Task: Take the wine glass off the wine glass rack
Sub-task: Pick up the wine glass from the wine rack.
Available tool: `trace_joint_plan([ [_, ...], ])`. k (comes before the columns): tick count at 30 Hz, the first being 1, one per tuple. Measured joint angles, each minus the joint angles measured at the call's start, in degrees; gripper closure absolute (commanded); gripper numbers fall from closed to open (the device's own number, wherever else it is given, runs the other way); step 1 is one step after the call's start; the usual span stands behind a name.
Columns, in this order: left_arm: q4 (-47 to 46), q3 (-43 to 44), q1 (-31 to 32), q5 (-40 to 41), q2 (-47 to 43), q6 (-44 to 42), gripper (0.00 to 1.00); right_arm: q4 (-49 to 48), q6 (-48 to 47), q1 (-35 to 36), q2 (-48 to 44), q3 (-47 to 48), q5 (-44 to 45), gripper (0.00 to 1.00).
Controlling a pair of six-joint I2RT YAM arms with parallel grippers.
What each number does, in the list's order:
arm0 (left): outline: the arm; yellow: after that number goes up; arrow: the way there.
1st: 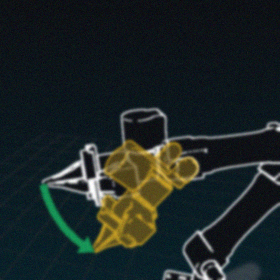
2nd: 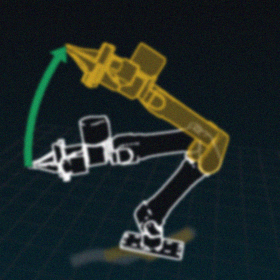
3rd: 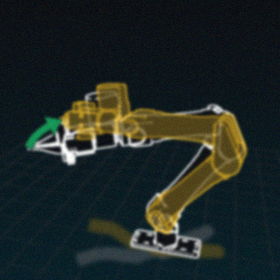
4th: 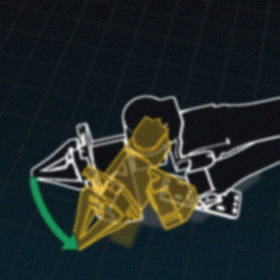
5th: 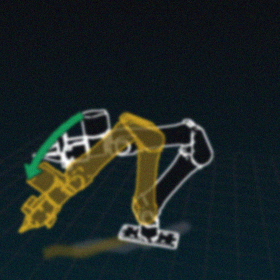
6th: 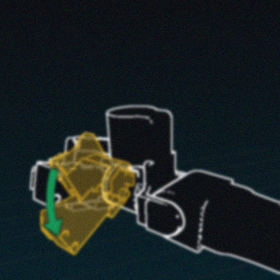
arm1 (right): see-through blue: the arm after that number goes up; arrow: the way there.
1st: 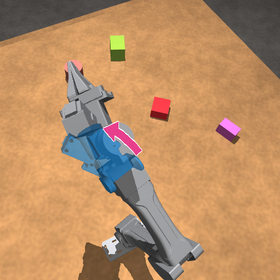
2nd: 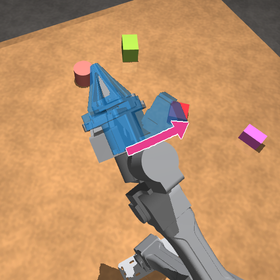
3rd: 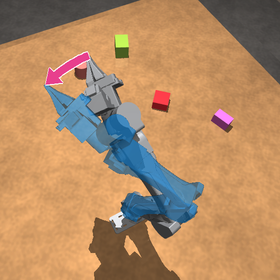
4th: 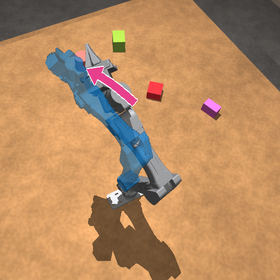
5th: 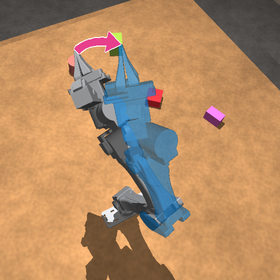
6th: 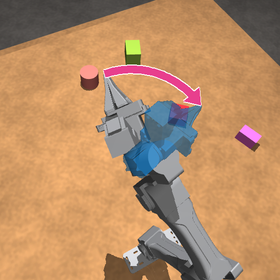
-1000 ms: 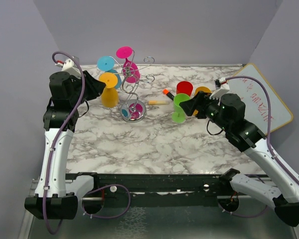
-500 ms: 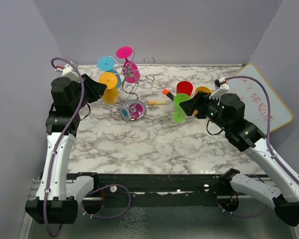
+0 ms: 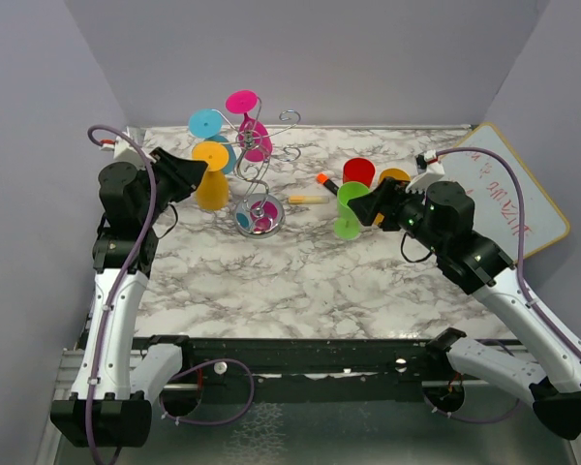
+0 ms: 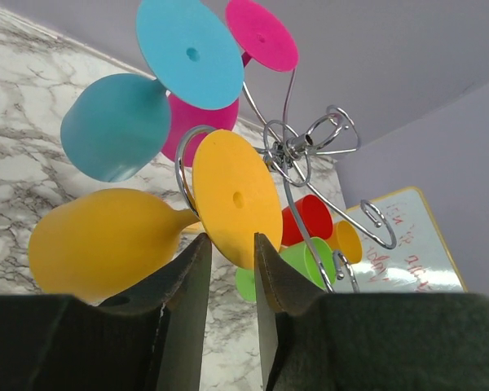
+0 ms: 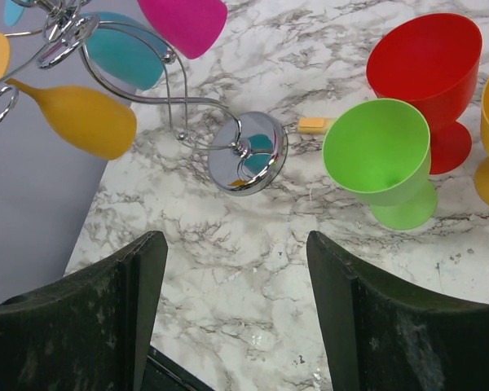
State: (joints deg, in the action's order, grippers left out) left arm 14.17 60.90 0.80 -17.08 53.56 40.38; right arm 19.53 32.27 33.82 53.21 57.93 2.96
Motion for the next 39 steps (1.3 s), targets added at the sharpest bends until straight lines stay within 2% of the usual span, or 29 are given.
trace_joint_plan([
  [9, -2.54, -1.62, 0.02, 0.83, -0.85, 2.47, 0.71, 0.07, -0.46, 0.00, 0.07, 0.00, 0.00, 0.25],
  [18, -2.75, -1.86, 0.02, 1.07, -0.85, 3.26, 0.79, 0.17, -0.85, 0.00, 0.04, 0.00, 0.02, 0.25],
  [34, -3.02, -1.84, 0.02, 1.51, -0.85, 3.65, 1.00, 0.33, -0.87, 0.00, -0.02, 0.00, 0.26, 0.25],
  [39, -3.61, -1.86, 0.02, 1.49, -0.85, 4.39, 1.00, 0.35, -0.85, 0.00, -0.04, 0.00, 0.42, 0.25],
])
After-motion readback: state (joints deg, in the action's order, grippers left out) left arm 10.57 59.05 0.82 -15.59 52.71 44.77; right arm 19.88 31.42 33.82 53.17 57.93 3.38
